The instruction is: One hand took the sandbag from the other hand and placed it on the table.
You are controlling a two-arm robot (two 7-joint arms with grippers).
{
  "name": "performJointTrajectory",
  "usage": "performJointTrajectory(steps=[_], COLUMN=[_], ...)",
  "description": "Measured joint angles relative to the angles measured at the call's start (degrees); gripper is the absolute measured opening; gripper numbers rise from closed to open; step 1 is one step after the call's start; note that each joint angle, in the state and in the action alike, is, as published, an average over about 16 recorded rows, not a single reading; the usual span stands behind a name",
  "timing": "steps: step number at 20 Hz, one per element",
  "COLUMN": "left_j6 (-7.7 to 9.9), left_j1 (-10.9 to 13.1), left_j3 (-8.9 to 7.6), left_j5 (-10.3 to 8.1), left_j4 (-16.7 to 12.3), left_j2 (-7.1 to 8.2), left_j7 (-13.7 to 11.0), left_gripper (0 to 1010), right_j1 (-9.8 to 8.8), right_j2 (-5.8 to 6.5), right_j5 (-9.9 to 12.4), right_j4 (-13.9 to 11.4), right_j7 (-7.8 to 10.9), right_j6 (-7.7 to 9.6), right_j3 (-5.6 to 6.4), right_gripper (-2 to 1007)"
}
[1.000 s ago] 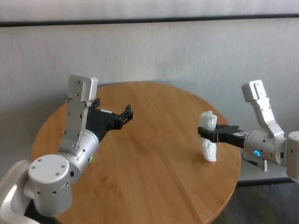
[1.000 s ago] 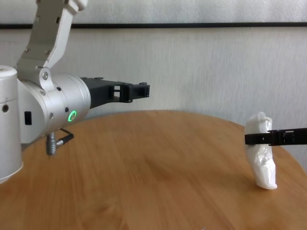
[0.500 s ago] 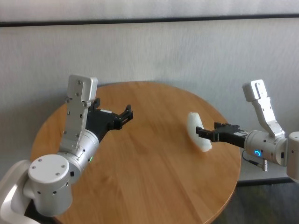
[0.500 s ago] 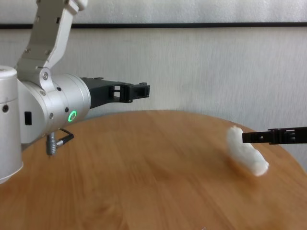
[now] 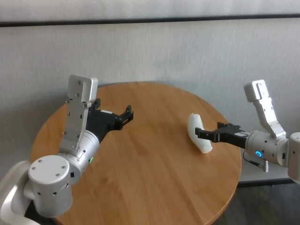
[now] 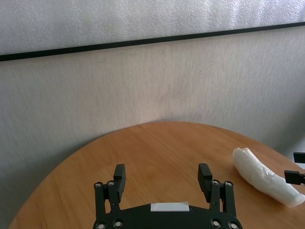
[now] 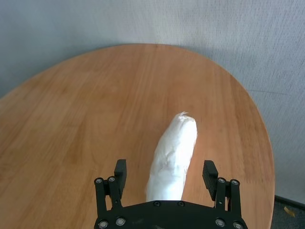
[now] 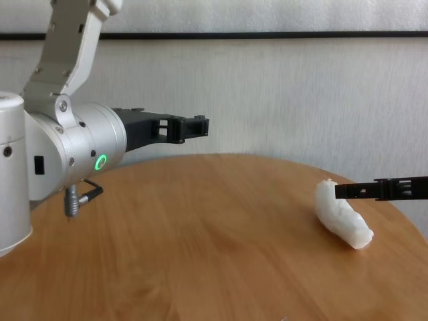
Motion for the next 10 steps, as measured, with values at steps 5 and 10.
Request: performJointTrajectory(steps=[5,10], left_j6=[0.16,0.78], left_j1=[0.07,0.41], left_j3=[-0.10,-0.68], left_j5=[0.00,-0.07], left_j4=[-0.05,-0.31], left_j2=[-0.08,-0.51], left_j7=[0.08,0.45], left_gripper=[1000,1000], right_j1=[-0.05,0.45], right_j2=[-0.06,-0.69], right_j5=[-0.15,-1.10], right_j4=[-0.41,-1.54], right_j7=[0.11,0.77], right_j6=[-0.36,-1.51], right_j3=[0.06,-0.18], right_gripper=[1001,1003])
